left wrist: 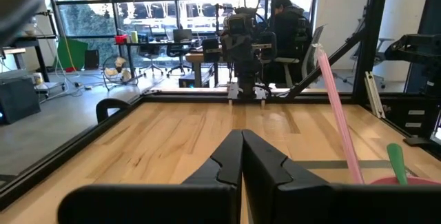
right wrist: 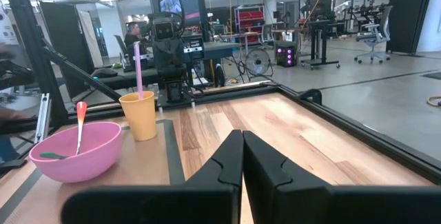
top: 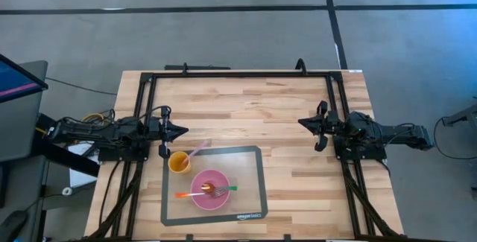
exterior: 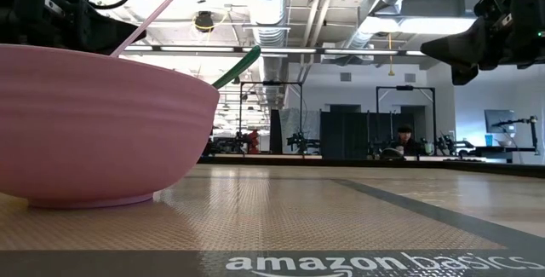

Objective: Pick & Place Utensil
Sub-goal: Return to Home Position

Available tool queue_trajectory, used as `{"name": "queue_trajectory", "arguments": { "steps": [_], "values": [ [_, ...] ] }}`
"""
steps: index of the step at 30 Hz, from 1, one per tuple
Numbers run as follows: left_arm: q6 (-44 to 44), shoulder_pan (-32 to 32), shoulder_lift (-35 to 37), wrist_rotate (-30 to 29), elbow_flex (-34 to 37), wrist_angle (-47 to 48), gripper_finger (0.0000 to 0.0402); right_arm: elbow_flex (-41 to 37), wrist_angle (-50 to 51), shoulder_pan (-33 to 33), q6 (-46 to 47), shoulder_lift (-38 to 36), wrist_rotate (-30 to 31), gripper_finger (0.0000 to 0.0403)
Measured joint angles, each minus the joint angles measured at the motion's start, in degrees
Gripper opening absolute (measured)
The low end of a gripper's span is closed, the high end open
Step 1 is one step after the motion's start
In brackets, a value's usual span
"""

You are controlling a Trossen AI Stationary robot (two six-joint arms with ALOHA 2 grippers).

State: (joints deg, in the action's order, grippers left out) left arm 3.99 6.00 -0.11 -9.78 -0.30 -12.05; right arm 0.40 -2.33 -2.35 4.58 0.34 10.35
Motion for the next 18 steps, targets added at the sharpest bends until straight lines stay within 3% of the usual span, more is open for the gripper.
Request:
{"name": "queue_trajectory", "arguments": {
  "steps": [18],
  "values": [
    [0.0, 0.0, -1.2, 0.0, 0.0, 0.0, 0.0008, 0.0, 0.0, 0.0, 0.0, 0.0, 0.0, 0.0001]
  ]
}}
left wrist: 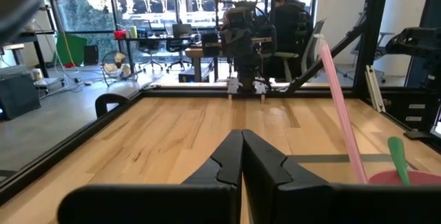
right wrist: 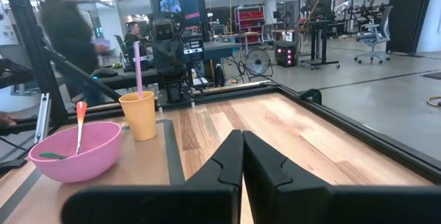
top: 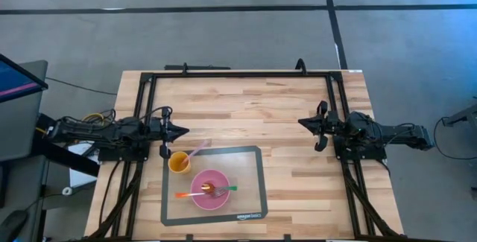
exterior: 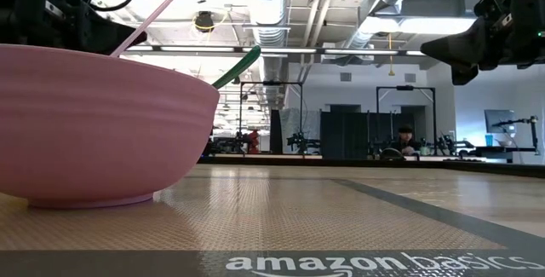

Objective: Pick & Place Utensil
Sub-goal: Return to Home Position

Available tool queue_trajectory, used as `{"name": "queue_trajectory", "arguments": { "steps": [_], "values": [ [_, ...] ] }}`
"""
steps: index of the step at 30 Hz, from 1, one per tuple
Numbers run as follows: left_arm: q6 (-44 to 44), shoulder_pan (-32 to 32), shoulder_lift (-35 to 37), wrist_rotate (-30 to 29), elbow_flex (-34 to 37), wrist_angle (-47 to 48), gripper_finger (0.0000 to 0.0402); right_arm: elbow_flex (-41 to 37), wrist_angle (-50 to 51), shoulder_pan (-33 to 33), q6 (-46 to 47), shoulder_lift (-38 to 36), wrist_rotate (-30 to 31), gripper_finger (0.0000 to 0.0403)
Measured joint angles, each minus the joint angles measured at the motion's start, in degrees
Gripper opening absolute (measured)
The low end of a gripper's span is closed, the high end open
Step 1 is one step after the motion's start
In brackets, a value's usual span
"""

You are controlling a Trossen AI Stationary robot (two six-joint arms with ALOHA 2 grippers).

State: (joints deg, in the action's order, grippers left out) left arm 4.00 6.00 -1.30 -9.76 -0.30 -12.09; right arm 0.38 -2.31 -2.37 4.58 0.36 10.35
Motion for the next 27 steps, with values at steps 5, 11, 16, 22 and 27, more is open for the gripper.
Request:
{"name": "queue_trajectory", "arguments": {
  "steps": [5, 11, 16, 22, 27],
  "values": [
    [0.0, 0.0, -1.5, 0.0, 0.0, 0.0, 0.0008, 0.0, 0.0, 0.0, 0.0, 0.0, 0.0, 0.0001],
    [0.0, 0.0, -3.9, 0.0, 0.0, 0.0, 0.0008, 0.0, 0.0, 0.0, 0.0, 0.0, 0.0, 0.0001],
    [0.0, 0.0, -6.3, 0.0, 0.0, 0.0, 0.0008, 0.0, 0.0, 0.0, 0.0, 0.0, 0.0, 0.0001],
    [0.0, 0.0, -8.9, 0.0, 0.0, 0.0, 0.0008, 0.0, 0.0, 0.0, 0.0, 0.0, 0.0, 0.0001],
    [0.0, 0.0, -11.1, 0.0, 0.0, 0.0, 0.0008, 0.0, 0.0, 0.0, 0.0, 0.0, 0.0, 0.0001]
  ]
}}
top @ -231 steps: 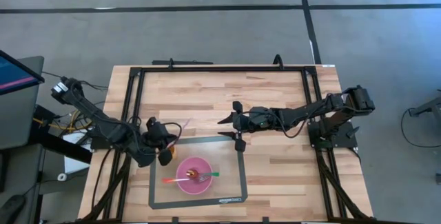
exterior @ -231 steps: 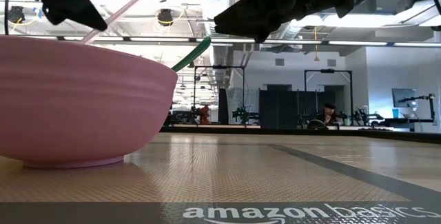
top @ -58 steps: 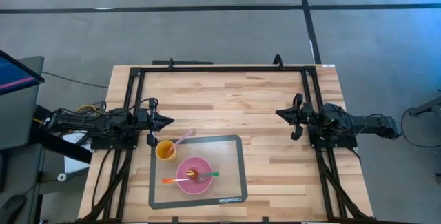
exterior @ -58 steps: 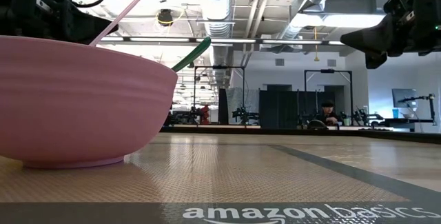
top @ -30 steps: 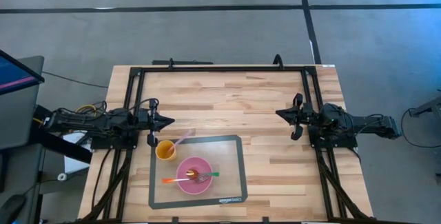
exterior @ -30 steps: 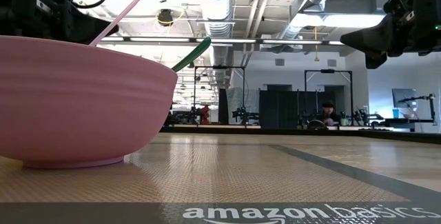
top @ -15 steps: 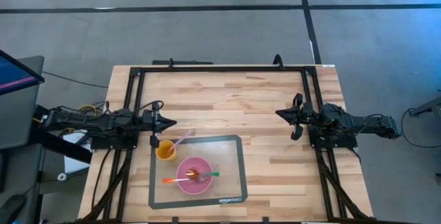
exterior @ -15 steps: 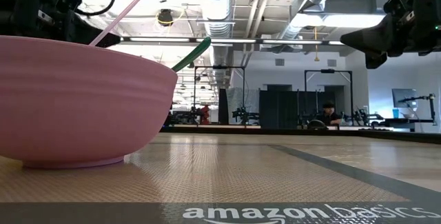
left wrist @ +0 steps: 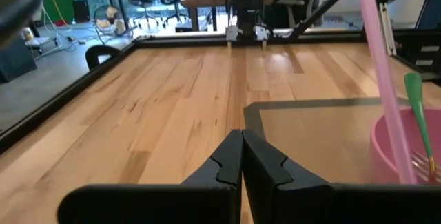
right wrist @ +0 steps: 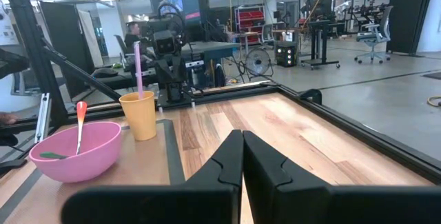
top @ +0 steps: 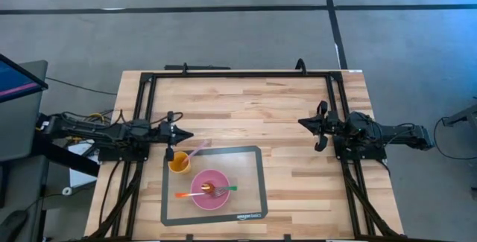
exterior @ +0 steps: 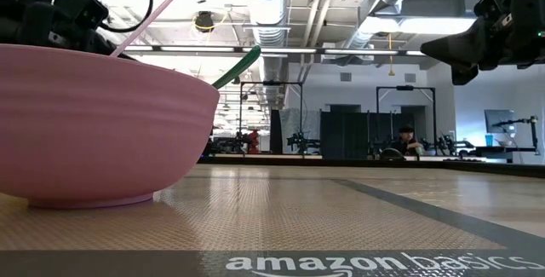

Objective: Pick & Place Utensil
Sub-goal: Return to Home Position

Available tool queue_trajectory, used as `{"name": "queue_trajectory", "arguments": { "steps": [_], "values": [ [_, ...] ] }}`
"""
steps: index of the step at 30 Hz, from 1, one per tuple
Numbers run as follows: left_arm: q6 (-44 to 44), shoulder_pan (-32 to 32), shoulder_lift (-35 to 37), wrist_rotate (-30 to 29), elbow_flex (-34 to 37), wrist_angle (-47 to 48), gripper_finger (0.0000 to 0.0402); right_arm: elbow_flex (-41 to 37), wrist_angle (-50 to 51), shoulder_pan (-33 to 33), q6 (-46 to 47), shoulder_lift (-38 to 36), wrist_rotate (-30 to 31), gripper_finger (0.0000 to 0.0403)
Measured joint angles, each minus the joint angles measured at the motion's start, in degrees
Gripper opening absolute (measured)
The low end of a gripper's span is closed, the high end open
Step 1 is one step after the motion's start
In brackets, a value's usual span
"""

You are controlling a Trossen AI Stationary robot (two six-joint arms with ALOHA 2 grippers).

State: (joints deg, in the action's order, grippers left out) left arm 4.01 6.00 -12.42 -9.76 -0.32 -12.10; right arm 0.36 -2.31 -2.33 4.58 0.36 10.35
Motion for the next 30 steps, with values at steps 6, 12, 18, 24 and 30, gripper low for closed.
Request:
{"name": "queue_trajectory", "arguments": {
  "steps": [6, 12, 18, 24, 30],
  "values": [
    [0.0, 0.0, -2.2, 0.0, 0.0, 0.0, 0.0008, 0.0, 0.0, 0.0, 0.0, 0.0, 0.0, 0.0001],
    [0.0, 0.0, -4.2, 0.0, 0.0, 0.0, 0.0008, 0.0, 0.0, 0.0, 0.0, 0.0, 0.0, 0.0001],
    [0.0, 0.0, -5.4, 0.0, 0.0, 0.0, 0.0008, 0.0, 0.0, 0.0, 0.0, 0.0, 0.0, 0.0001],
    [0.0, 0.0, -5.7, 0.0, 0.0, 0.0, 0.0008, 0.0, 0.0, 0.0, 0.0, 0.0, 0.0, 0.0001],
    [0.0, 0.0, -5.7, 0.0, 0.0, -0.4, 0.0008, 0.0, 0.0, 0.0, 0.0, 0.0, 0.0, 0.0001]
  ]
}}
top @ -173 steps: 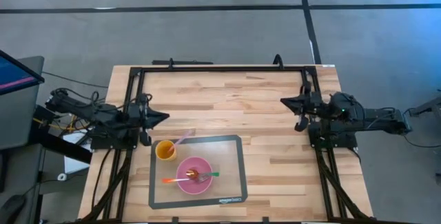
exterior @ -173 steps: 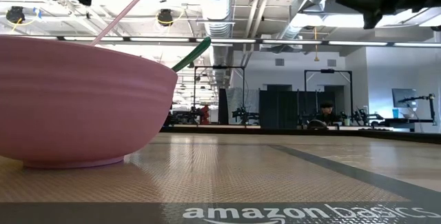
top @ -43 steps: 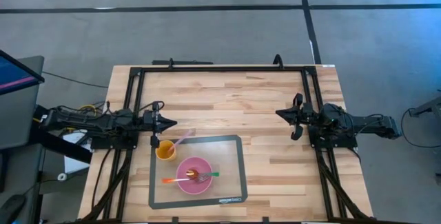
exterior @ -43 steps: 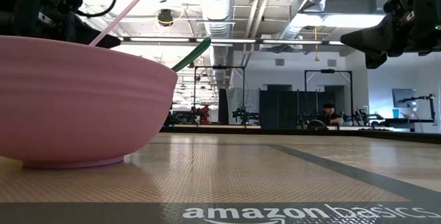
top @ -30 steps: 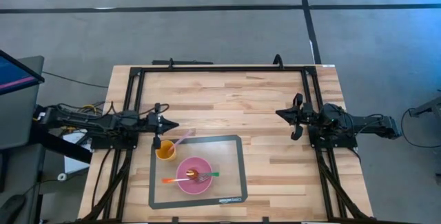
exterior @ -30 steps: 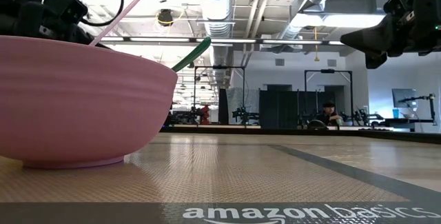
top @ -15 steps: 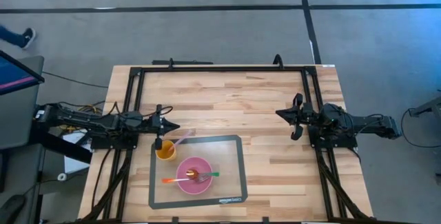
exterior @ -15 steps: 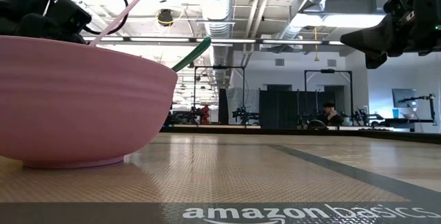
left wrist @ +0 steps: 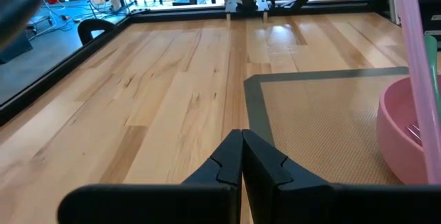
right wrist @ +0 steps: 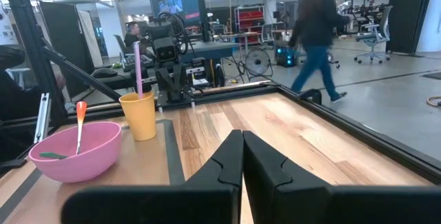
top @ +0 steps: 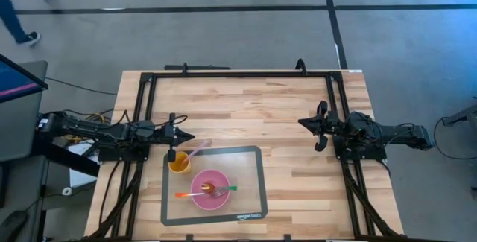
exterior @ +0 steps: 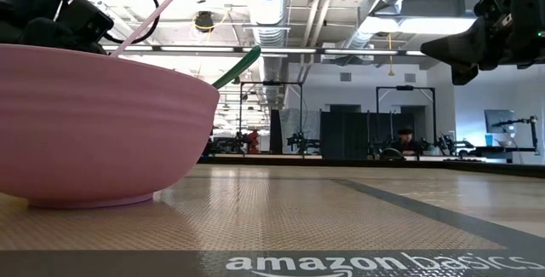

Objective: Pick & Place Utensil
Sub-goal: Return to Home Position

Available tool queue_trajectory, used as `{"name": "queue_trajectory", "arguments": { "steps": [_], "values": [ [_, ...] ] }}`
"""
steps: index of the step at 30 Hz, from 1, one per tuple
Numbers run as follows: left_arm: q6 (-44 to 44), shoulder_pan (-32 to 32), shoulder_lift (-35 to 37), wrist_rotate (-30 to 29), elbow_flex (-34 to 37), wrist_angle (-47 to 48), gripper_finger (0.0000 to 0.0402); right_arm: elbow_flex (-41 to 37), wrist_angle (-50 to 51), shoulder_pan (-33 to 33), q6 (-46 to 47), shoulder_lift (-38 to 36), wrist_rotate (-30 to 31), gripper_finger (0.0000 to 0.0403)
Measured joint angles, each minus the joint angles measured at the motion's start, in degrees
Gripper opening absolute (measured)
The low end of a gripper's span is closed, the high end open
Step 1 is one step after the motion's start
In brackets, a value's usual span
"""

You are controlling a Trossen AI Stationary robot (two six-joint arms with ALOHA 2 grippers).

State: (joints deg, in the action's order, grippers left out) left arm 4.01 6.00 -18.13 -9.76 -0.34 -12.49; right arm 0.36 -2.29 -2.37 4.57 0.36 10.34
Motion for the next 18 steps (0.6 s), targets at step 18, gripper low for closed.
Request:
{"name": "queue_trajectory", "arguments": {
  "steps": [18],
  "values": [
    [0.0, 0.0, 9.1, 0.0, 0.0, -0.6, 0.0008, 0.0, 0.0, 0.0, 0.0, 0.0, 0.0, 0.0001]
  ]
}}
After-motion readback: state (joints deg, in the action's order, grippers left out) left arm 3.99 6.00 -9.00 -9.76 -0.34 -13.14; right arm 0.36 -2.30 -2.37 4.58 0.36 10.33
